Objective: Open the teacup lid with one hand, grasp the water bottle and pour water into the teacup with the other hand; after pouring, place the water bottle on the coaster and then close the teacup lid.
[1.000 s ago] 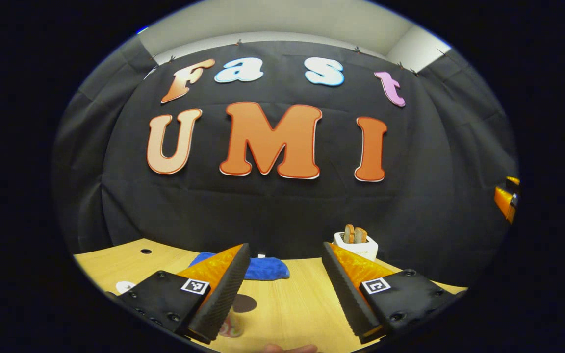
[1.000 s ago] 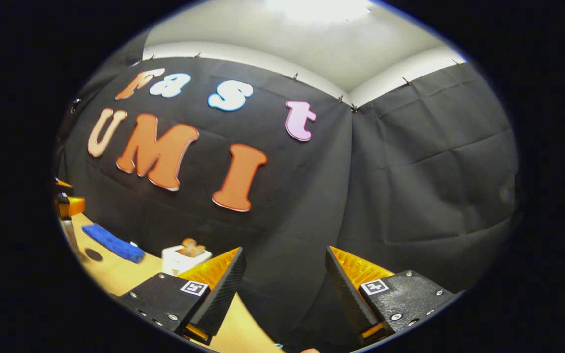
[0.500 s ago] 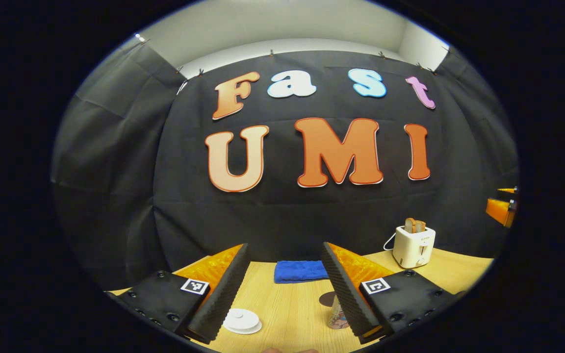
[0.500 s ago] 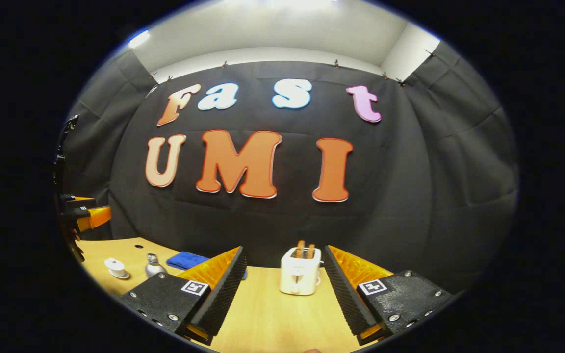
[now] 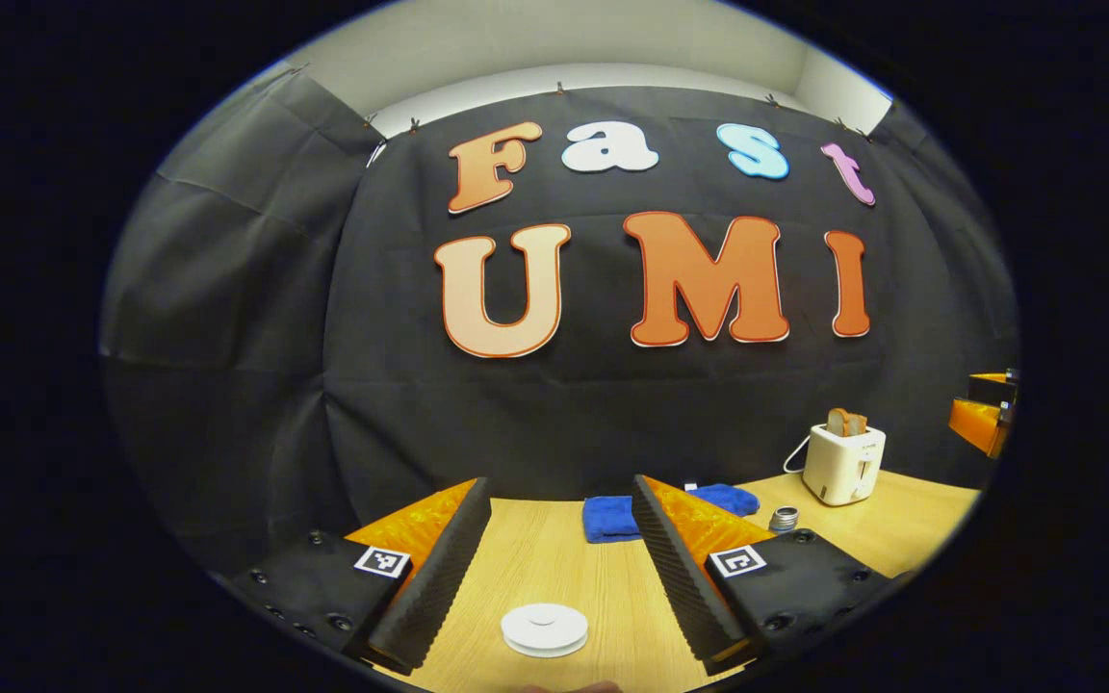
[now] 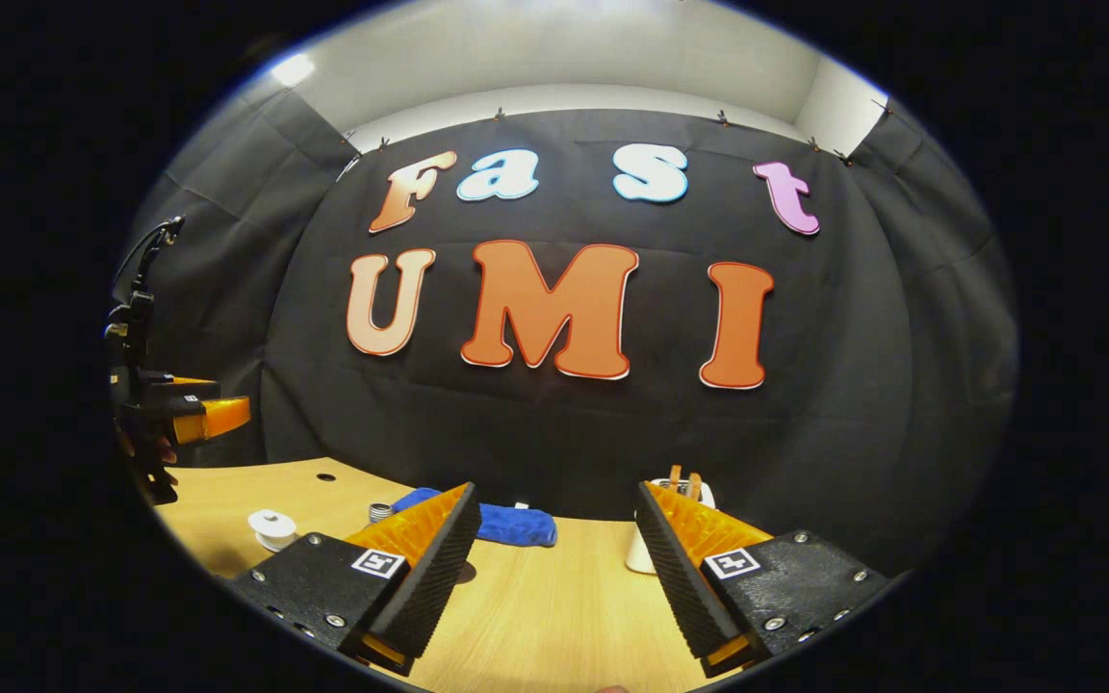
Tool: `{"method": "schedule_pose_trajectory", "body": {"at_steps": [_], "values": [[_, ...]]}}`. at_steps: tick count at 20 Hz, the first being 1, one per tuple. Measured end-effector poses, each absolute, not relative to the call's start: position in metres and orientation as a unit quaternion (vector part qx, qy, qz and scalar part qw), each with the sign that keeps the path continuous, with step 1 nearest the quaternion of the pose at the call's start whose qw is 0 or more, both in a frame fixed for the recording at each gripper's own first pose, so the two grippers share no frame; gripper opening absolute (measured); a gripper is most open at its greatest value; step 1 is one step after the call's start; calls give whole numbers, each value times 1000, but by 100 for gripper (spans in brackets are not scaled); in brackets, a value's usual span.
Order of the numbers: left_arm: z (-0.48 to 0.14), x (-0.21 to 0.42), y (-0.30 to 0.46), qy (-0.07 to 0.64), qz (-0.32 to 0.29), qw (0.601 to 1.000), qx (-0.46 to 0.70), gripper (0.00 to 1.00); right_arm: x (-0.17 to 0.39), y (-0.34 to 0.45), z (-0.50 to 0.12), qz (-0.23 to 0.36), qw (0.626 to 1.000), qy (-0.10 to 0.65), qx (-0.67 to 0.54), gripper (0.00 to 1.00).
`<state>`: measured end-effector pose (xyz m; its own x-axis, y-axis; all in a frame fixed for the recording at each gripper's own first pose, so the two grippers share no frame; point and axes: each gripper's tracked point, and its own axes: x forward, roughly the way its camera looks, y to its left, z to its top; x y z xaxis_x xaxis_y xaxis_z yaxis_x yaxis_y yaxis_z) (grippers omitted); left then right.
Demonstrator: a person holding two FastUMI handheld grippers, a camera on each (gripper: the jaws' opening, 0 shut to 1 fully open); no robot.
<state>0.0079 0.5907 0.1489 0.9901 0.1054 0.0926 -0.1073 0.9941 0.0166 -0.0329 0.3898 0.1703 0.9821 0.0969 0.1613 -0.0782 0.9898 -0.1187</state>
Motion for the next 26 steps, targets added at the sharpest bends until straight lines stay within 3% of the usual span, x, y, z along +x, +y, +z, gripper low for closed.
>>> {"method": "schedule_pose_trajectory", "body": {"at_steps": [7, 9, 10, 11, 12, 22, 24, 26], "values": [[116, 29, 607, -11, 51, 999, 15, 100, -19, 413, 147, 72, 994, -55, -53, 98], [103, 34, 610, 5, 45, 999, 14, 94, -16, 421, 142, 78, 994, -49, -57, 98], [95, 37, 612, 14, 44, 999, 14, 98, -15, 426, 139, 83, 994, -46, -58, 98], [89, 41, 615, 21, 41, 999, 14, 94, -13, 431, 134, 87, 994, -42, -58, 98], [82, 44, 617, 30, 37, 999, 16, 98, -12, 437, 130, 92, 993, -39, -59, 98], [11, 57, 623, 99, 12, 994, 51, 98, 5, 476, 81, 129, 989, 7, -69, 99], [-2, 60, 615, 108, 0, 992, 59, 94, 8, 483, 73, 136, 988, 18, -68, 99], [-13, 62, 612, 117, -11, 991, 58, 97, 10, 488, 67, 142, 987, 26, -70, 99]]}}
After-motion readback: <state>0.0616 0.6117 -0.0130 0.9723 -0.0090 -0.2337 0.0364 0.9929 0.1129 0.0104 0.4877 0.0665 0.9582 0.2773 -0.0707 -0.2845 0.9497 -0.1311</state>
